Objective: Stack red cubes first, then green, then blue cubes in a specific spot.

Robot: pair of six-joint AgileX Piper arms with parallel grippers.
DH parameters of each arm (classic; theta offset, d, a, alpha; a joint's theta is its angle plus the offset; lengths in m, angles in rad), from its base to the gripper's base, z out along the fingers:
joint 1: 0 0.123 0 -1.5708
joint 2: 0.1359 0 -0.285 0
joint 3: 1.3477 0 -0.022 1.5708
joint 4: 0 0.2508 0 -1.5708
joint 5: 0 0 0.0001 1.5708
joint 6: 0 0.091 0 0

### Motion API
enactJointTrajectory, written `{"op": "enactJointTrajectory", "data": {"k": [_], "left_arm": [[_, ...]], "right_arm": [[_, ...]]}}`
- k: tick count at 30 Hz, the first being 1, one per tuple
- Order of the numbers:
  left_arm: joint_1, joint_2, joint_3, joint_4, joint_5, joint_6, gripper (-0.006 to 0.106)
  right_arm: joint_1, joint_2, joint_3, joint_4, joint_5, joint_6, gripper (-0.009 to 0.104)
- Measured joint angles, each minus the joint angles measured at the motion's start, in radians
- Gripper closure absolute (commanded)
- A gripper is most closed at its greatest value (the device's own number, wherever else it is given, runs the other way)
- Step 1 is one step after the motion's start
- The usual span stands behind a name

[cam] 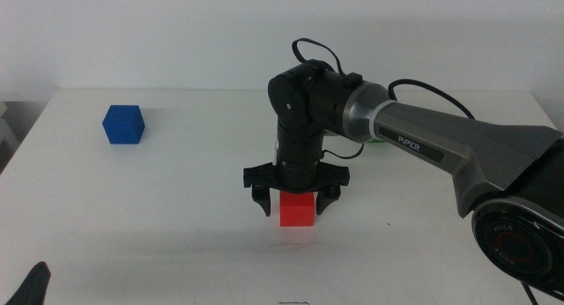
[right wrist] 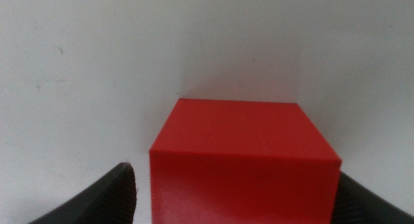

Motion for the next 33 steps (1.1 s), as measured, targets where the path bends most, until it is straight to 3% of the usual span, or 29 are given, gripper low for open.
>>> {"op": "enactJointTrajectory", "data": {"k": [13,24,33], "left_arm": [[0.0,0.0,0.0,0.0,0.0,0.0,0.007],[0.0,0.0,0.0,0.0,0.0,0.0,0.007],[0.0,0.0,0.0,0.0,0.0,0.0,0.007]], "right_arm": [[0.002,-0.007,-0.064,-0.057,0.003,0.008,0.001],[-0.013,-0.064,-0.122,-0.184,0.01,0.032,0.001],[-0.156,-0.097,-0.294,-0.204,0.02,-0.175,0.001]]}}
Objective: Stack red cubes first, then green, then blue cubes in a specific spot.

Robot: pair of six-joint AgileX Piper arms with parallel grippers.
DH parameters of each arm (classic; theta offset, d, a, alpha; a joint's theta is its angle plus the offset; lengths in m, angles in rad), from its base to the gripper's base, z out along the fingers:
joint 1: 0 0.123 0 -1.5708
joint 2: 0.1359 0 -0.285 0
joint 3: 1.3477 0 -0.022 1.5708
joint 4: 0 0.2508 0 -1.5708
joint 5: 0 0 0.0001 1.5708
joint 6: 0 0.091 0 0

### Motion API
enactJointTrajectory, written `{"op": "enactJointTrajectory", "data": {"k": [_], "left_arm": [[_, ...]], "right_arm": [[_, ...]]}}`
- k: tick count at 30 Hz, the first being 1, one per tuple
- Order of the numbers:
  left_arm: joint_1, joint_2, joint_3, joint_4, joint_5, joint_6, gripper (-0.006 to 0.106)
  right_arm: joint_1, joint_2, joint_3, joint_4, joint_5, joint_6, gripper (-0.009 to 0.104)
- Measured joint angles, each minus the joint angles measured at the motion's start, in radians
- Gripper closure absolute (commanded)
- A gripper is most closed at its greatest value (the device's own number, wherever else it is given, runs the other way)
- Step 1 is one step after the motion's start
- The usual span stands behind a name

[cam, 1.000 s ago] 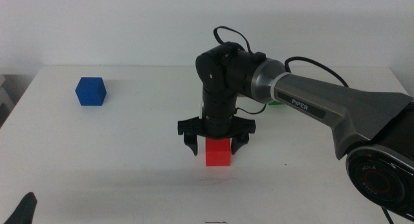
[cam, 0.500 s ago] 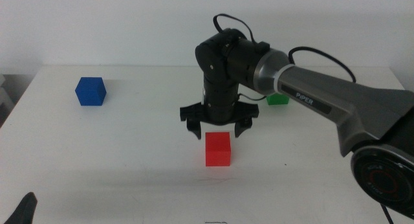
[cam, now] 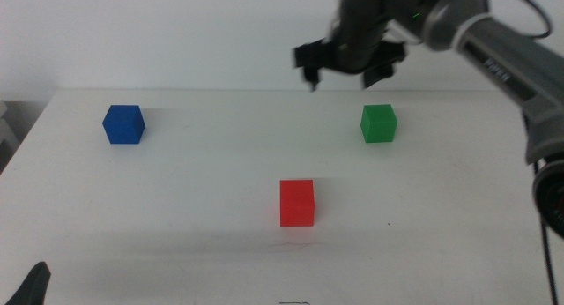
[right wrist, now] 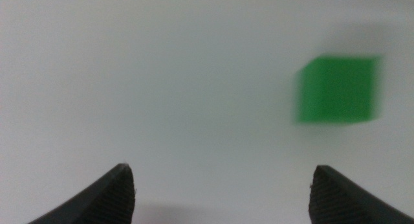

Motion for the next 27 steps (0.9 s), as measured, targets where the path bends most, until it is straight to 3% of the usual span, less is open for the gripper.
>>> {"op": "enactJointTrajectory", "data": {"k": [5,11,27], "left_arm": [[0.0,0.0,0.0,0.0,0.0,0.0,0.007],[0.0,0.0,0.0,0.0,0.0,0.0,0.007],[0.0,0.0,0.0,0.0,0.0,0.0,0.007]], "right_arm": [[-0.107,0.007,-0.012,-0.027,-0.006,-0.073,0.001],[-0.199,0.079,-0.013,-0.037,-0.124,-0.126,0.001],[-0.217,0.277,-0.013,-0.037,-0.267,-0.196,0.002]]}}
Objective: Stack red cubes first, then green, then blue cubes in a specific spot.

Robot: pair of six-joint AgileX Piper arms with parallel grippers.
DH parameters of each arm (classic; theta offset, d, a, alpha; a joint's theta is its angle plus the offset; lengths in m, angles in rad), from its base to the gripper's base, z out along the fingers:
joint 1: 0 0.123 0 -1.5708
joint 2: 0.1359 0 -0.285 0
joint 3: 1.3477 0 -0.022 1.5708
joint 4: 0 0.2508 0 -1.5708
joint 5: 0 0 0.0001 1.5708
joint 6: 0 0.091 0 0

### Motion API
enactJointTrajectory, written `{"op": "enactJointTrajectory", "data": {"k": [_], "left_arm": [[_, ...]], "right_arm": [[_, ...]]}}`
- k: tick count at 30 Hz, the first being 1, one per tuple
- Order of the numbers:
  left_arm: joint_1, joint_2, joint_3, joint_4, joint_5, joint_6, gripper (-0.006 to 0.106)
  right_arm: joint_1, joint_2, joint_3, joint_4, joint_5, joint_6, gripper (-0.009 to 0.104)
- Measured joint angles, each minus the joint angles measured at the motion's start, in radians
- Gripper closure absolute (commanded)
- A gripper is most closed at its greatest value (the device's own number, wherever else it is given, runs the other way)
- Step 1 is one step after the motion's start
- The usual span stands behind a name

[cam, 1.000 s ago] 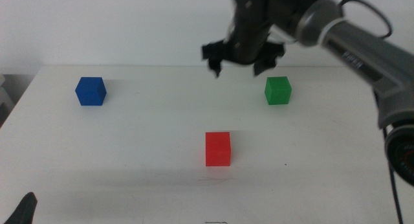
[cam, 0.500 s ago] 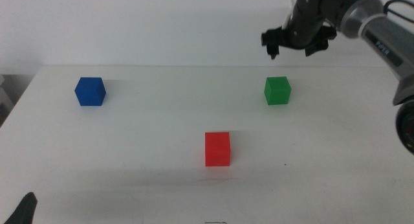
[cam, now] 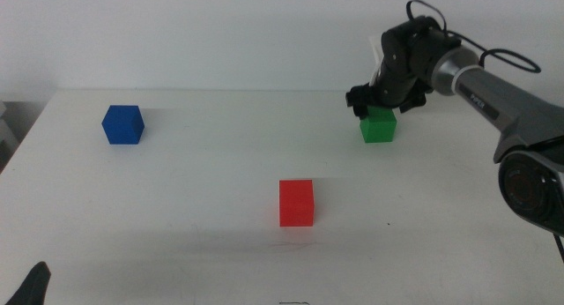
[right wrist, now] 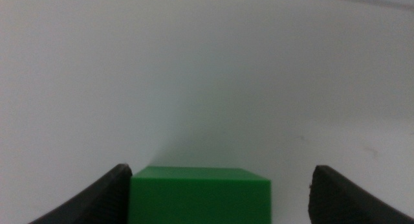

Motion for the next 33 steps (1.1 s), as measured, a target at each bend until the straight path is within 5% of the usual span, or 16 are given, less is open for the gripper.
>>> {"op": "enactJointTrajectory", "data": {"k": [4,6,9,10,20,29,33], "left_arm": [[0.0,0.0,0.0,0.0,0.0,0.0,0.007],[0.0,0.0,0.0,0.0,0.0,0.0,0.007],[0.0,0.0,0.0,0.0,0.0,0.0,0.007],[0.0,0.0,0.0,0.0,0.0,0.0,0.007],[0.0,0.0,0.0,0.0,0.0,0.0,0.007],[0.0,0.0,0.0,0.0,0.0,0.0,0.007],[0.0,0.0,0.0,0.0,0.0,0.0,0.007]], "right_arm": [[0.0,0.022,0.0,0.001,-0.001,0.0,0.019],[0.0,0.027,0.0,0.004,0.007,0.001,0.042],[0.0,0.027,0.0,0.004,0.026,0.006,0.091],[0.0,0.026,-0.001,0.006,0.032,0.005,0.097],[0.016,-0.133,0.047,0.049,0.142,0.026,0.096],[0.205,-0.549,0.51,-0.052,0.042,0.259,0.096],[0.335,-0.656,0.635,-0.155,0.026,0.467,0.096]]}}
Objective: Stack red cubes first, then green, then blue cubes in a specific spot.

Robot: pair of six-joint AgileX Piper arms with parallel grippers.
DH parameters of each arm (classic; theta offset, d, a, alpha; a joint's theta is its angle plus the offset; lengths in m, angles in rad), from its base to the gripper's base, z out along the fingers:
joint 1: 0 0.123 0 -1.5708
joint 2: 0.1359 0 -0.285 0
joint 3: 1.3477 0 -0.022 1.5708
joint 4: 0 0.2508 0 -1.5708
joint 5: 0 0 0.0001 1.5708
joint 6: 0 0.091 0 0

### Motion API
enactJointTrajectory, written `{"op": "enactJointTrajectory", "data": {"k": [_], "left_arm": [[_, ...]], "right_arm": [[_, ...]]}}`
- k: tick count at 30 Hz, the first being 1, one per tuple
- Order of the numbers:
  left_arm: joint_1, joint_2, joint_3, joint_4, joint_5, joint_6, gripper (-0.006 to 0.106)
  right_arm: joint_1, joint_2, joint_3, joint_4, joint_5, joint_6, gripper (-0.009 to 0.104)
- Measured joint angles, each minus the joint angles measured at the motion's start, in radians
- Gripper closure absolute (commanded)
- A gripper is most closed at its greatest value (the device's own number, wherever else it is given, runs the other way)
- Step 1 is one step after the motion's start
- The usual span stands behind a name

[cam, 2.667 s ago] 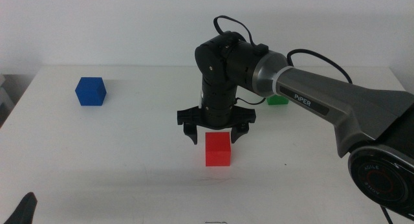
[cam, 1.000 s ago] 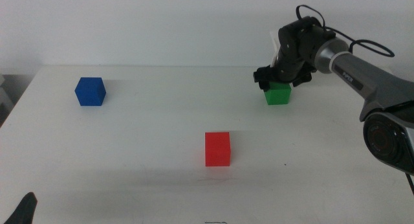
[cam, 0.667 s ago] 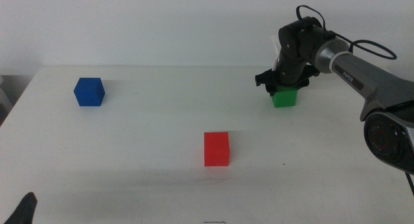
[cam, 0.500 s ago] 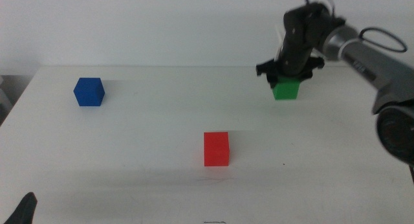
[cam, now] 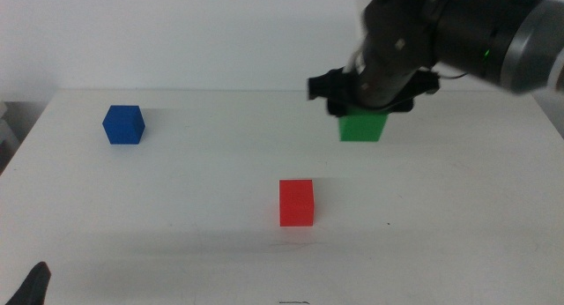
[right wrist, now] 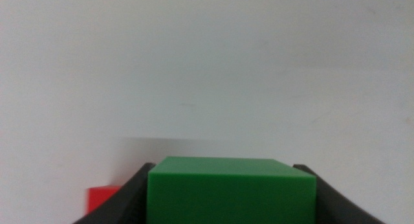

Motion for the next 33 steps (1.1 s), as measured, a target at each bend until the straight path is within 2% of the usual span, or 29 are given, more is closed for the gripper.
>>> {"op": "enactJointTrajectory", "data": {"k": [2,5,8,13,21,33], "left_arm": [[0.0,0.0,0.0,0.0,0.0,0.0,0.007],[0.0,0.0,0.0,0.0,0.0,0.0,0.007],[0.0,0.0,0.0,0.0,0.0,0.0,0.007],[0.0,0.0,0.0,0.0,0.0,0.0,0.007],[0.0,0.0,0.0,0.0,0.0,0.0,0.007],[0.0,0.0,0.0,0.0,0.0,0.0,0.007]], "right_arm": [[0.056,-0.002,0.015,-0.057,0.003,0.088,0.096],[0.134,0.012,0.023,-0.099,-0.002,0.188,0.096],[0.187,0.025,0.023,-0.106,-0.039,0.249,0.096],[0.194,0.059,0.023,-0.139,-0.048,0.311,0.096],[0.196,0.123,0.021,-0.156,-0.049,0.33,0.096],[0.196,0.234,-0.105,-0.116,0.025,0.254,0.096]]}}
